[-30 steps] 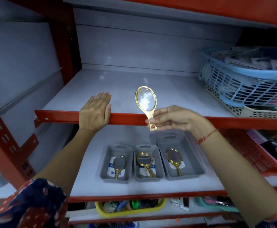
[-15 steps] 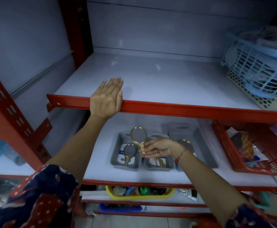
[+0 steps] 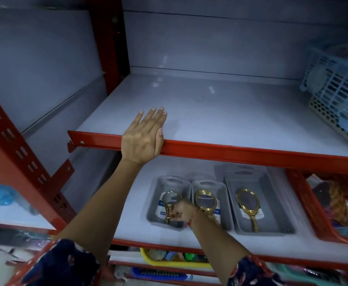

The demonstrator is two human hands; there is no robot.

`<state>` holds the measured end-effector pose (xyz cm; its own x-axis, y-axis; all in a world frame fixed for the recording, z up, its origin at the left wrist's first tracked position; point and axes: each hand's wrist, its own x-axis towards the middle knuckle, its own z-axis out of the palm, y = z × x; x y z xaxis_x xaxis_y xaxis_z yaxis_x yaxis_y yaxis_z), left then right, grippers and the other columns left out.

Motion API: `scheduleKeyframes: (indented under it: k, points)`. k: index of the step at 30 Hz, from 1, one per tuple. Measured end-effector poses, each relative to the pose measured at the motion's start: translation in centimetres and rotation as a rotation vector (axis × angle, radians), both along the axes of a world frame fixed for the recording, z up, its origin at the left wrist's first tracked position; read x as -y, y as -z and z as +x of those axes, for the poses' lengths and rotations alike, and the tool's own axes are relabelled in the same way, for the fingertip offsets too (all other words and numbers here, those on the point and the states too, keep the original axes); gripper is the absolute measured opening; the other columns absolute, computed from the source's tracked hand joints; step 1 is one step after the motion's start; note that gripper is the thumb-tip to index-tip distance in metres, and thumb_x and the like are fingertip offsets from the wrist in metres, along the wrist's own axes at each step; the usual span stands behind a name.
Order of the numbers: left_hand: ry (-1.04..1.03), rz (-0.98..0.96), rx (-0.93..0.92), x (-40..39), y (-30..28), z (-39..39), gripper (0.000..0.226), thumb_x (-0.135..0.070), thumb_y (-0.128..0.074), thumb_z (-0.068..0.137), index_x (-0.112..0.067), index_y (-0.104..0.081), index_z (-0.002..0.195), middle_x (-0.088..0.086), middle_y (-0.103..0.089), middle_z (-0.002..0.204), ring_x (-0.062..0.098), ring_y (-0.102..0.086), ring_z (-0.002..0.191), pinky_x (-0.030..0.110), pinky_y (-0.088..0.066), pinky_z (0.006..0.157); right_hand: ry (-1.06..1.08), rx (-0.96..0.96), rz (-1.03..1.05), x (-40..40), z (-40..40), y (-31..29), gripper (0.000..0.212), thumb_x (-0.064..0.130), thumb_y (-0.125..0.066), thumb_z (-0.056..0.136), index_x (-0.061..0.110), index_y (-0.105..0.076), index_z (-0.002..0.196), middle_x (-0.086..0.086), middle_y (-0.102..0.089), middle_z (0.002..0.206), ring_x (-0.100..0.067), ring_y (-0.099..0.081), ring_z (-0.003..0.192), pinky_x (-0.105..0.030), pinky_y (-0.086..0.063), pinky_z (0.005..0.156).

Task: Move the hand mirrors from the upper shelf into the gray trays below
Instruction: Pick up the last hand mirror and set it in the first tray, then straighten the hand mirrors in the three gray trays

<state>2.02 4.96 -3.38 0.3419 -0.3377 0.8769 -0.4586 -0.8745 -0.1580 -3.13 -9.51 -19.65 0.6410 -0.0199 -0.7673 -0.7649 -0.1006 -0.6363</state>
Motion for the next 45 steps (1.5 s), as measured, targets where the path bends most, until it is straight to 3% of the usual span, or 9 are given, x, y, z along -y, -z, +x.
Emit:
scheduleKeyframes:
  k: [7,12,18,22,25,29,33,40,45]
  points:
    - [-0.007,-0.002,-0.09,0.4,1.3,-2.7,0.05,-0.022,-0.022,0.101,-0.006,-0.046,0.14,0.011,-0.044,0.148,0.022,-0.04,0.14,0.051,-0.026,0.117,-0.21,-0.113,-0.061,0.3,-0.3,0.6,0.021,-0.004,-0.04,0.092,0.003,-0.058,0.083,-0.012,-0.063,0.1,-0.028,-0.057,0.119,-0.041,-0.042,0.107]
    - [0.127,0.185,-0.286,0.0,10.2,-6.9,0.051,-0.029,-0.02,0.1,-0.007,-0.026,0.146,0.005,-0.017,0.161,0.02,-0.019,0.148,0.048,-0.009,0.123,-0.113,-0.05,-0.004,1.9,0.9,-0.4,0.027,0.002,-0.032,0.097,0.005,-0.047,0.073,-0.01,-0.047,0.065,-0.02,-0.061,0.073,-0.036,-0.052,0.091]
    - [0.01,-0.371,-1.273,2.5,14.4,-7.5,0.061,-0.049,-0.016,0.099,-0.012,-0.045,0.138,0.012,-0.057,0.135,0.026,-0.053,0.123,0.036,-0.042,0.105,-0.092,-0.035,0.011,1.7,1.6,-1.4,0.028,0.009,-0.03,0.095,0.008,-0.05,0.075,-0.01,-0.059,0.065,-0.023,-0.055,0.058,-0.029,-0.043,0.053]
    - [-0.152,-0.648,-1.71,4.1,15.6,-5.4,0.067,-0.054,-0.016,0.1,-0.008,-0.038,0.144,0.022,-0.048,0.143,0.034,-0.046,0.131,0.038,-0.035,0.11,-0.087,-0.101,0.04,1.3,1.5,-1.0,0.023,0.01,-0.032,0.097,0.0,-0.05,0.106,-0.019,-0.059,0.101,-0.035,-0.061,0.085,-0.047,-0.05,0.087]
    - [-0.238,-0.739,-1.807,4.4,17.1,-4.4,0.07,-0.055,-0.016,0.099,-0.006,-0.048,0.137,0.022,-0.052,0.138,0.032,-0.051,0.125,0.038,-0.04,0.106,-0.106,-0.17,0.051,0.9,1.5,-0.1,0.048,0.021,-0.034,0.098,-0.002,-0.032,0.141,-0.023,-0.044,0.137,-0.043,-0.043,0.13,-0.052,-0.033,0.11]
    - [-0.109,-1.052,-1.922,4.4,19.1,-3.2,0.066,-0.057,-0.022,0.098,-0.009,-0.067,0.098,0.017,-0.064,0.113,0.026,-0.06,0.102,0.04,-0.046,0.101,-0.078,-0.217,0.09,0.1,1.2,0.6,0.051,0.022,-0.031,0.097,-0.002,-0.033,0.142,-0.022,-0.044,0.143,-0.041,-0.046,0.129,-0.053,-0.028,0.11]
    - [-0.1,-1.166,-1.921,3.5,26.3,-1.0,0.097,-0.085,-0.029,0.072,-0.008,-0.065,0.118,0.017,-0.064,0.122,0.028,-0.061,0.111,0.044,-0.047,0.105,-0.082,-0.224,0.049,0.2,1.2,0.7,0.033,0.016,-0.032,0.095,-0.005,-0.057,0.101,-0.024,-0.059,0.123,-0.04,-0.051,0.125,-0.049,-0.032,0.111]
    - [-0.073,-1.092,-2.065,3.7,20.2,-2.6,0.065,-0.057,-0.018,0.099,-0.01,-0.063,0.106,0.013,-0.066,0.104,0.026,-0.062,0.099,0.033,-0.053,0.083,0.014,-0.234,0.055,0.5,0.7,0.1,0.028,0.005,-0.033,0.096,0.003,-0.049,0.073,-0.023,-0.057,0.127,-0.033,-0.044,0.133,-0.036,-0.038,0.108]
    - [-0.113,-1.115,-2.06,3.6,19.4,-2.8,0.073,-0.062,-0.012,0.096,-0.011,-0.06,0.079,0.009,-0.062,0.079,0.02,-0.059,0.072,0.03,-0.049,0.067,0.002,-0.196,0.034,0.6,0.7,0.0,0.038,0.01,-0.038,0.096,-0.004,-0.048,0.13,-0.024,-0.047,0.141,-0.034,-0.047,0.13,-0.038,-0.041,0.105]
